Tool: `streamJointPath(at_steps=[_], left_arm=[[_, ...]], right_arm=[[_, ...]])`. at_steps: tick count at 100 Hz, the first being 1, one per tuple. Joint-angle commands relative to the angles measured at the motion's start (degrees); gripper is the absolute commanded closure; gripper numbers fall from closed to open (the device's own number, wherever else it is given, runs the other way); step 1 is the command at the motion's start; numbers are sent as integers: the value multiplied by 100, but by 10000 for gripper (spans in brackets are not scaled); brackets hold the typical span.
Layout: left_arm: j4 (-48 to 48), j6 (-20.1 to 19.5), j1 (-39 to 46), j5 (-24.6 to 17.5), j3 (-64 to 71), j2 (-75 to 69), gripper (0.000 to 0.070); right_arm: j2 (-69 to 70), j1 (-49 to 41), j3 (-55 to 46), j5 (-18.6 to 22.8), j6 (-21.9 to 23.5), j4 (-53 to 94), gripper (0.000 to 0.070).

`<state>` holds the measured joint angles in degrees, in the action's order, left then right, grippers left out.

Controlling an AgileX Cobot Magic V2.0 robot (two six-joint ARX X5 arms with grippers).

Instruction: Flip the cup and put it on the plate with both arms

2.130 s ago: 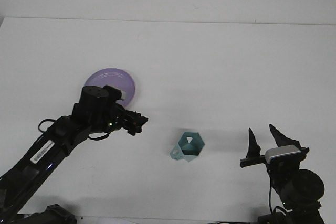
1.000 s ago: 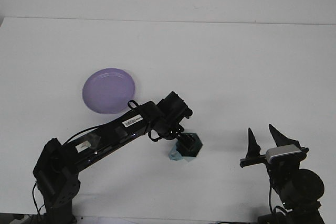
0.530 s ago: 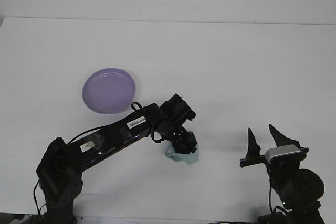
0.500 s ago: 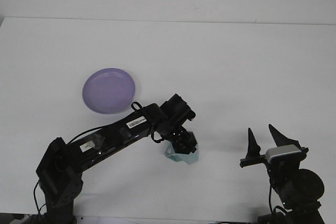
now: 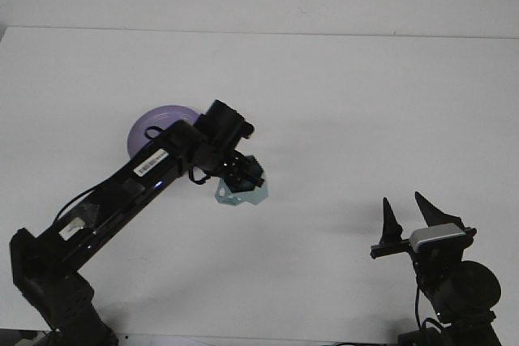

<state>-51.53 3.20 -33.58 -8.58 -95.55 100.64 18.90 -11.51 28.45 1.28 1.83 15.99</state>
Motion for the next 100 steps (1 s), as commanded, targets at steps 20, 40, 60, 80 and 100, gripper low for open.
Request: streamJointPath(at_steps=[20,40,60,80,100], left_arm=[[-271,-341,1309,260,-125,-173,687],[20,-612,2135,328,-125,-144,687],[160,-741,2774,326,-125,140,687],[299,-922,2946,433,-125,643,687],[590,-986,2944,461,-125,1084,687]], right_arm=[[33,0,-9,-22,81,-31,288],[33,0,-9,-22,81,-28,288],[33,0,-9,-20,96,-28,288],[33,0,-9,-22,103,7,288],[35,0,-9,-22,101,39,288]])
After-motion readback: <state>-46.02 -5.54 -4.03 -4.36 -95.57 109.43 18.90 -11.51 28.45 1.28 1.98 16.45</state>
